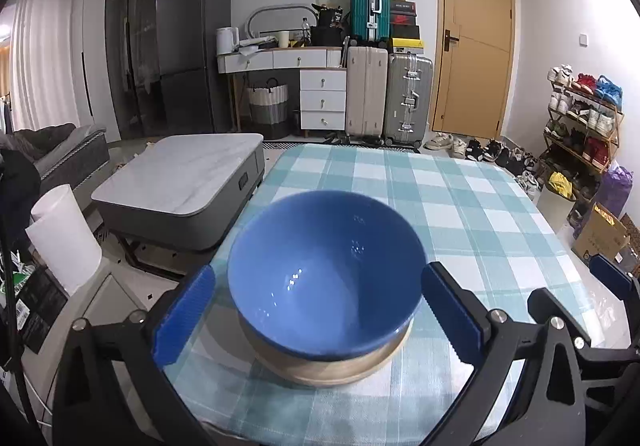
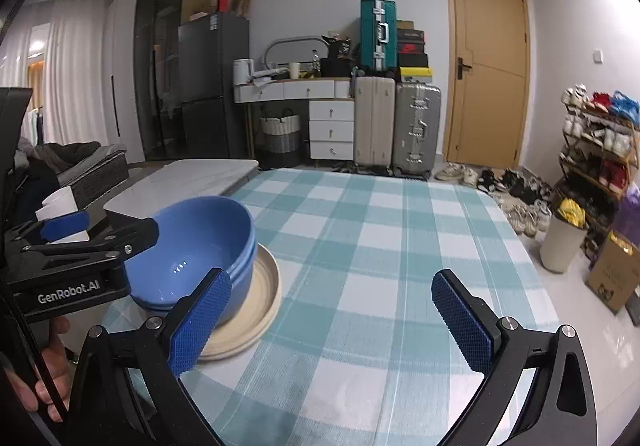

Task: Organize plates and bowls
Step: 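Withdraw both tools up and away from the bowls on the plates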

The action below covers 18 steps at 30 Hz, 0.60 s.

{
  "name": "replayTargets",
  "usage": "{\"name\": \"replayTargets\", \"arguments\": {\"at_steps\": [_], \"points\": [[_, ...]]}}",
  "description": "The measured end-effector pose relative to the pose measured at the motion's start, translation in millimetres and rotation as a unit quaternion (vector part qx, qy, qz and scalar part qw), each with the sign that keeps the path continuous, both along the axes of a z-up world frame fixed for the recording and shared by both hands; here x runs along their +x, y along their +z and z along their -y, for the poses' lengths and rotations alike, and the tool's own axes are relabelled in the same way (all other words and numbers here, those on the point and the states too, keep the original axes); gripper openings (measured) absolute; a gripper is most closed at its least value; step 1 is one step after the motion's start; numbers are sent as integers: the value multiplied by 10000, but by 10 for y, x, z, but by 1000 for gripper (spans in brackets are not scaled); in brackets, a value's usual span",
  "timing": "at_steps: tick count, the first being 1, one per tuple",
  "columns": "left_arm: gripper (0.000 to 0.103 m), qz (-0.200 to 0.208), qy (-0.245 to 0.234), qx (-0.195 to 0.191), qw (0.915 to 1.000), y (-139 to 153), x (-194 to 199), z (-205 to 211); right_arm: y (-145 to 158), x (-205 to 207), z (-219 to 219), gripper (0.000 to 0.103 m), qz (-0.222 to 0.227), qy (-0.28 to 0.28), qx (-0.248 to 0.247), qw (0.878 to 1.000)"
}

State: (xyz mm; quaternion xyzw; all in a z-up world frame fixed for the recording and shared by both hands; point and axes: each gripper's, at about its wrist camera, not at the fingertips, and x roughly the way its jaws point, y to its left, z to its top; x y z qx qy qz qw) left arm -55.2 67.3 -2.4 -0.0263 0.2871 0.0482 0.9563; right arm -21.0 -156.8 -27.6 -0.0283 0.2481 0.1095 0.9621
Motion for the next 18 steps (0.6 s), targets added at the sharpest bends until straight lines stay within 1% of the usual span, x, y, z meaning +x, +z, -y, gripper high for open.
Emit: {"name": "replayTargets", "arguments": {"at_steps": [2, 6, 12, 18], "points": [[103, -26, 10, 80, 10000, -13, -21, 41, -20, -38, 42, 102, -10, -26, 95, 10000], [103, 7, -122, 79, 9999, 3, -55, 99, -44, -73, 70, 102, -148, 20, 248, 9996], [103, -105, -293, 6, 9995, -2, -65, 137, -48, -113, 53, 102, -150, 70, 238, 9996], [103, -117, -352, 70, 9993, -23, -72, 162, -47, -148, 79, 102, -135, 1, 258, 9996]]}}
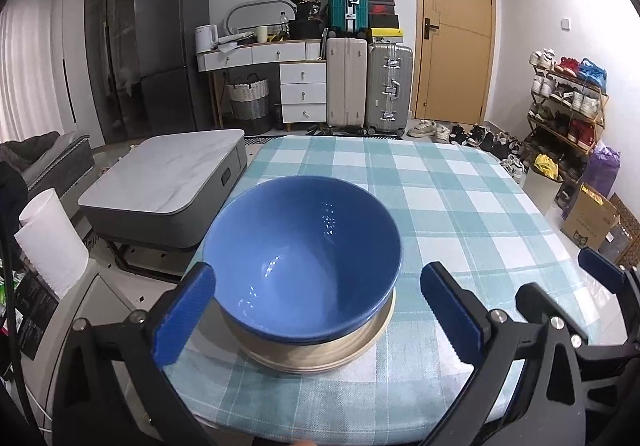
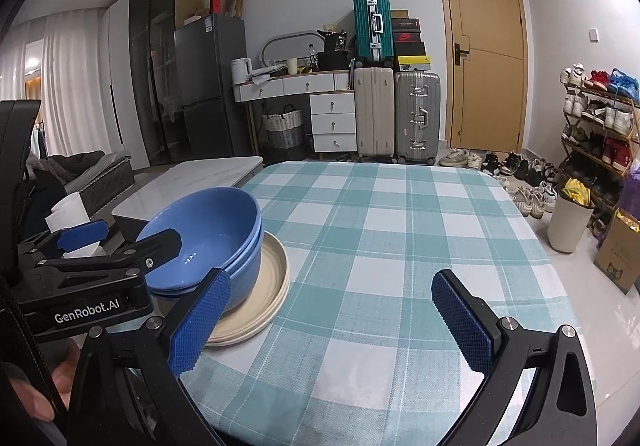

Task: Organize plates and bowls
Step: 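Withdraw both tools up and away from the bowls on the plates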

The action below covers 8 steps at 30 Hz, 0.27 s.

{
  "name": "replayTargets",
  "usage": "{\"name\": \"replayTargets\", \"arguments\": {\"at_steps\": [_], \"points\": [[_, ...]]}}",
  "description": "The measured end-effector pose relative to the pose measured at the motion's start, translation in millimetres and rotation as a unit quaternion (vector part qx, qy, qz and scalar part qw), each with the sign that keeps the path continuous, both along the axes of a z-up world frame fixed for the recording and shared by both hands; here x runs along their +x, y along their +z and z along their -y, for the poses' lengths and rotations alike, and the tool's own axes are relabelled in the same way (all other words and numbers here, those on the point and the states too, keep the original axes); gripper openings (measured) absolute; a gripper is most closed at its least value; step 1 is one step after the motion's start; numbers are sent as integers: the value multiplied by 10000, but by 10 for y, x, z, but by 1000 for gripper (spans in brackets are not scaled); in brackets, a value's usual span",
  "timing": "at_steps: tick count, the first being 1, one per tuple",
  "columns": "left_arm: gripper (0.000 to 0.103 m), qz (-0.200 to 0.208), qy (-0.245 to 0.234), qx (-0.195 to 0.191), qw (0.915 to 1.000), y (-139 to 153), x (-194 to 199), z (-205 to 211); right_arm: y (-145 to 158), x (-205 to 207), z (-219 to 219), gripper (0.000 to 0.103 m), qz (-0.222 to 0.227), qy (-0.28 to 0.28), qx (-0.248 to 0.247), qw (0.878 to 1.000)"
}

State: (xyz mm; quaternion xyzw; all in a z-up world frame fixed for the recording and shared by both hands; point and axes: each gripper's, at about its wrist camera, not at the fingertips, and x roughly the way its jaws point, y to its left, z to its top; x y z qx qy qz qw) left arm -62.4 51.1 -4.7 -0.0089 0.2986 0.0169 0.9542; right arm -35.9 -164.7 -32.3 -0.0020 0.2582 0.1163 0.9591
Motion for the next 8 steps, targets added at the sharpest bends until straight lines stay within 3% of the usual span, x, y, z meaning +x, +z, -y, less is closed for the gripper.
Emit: {"name": "replayTargets", "arguments": {"at_steps": [8], "points": [[103, -130, -13, 143, 9998, -59, 41, 44, -40, -3, 87, 102, -63, -89, 88, 9999]]}}
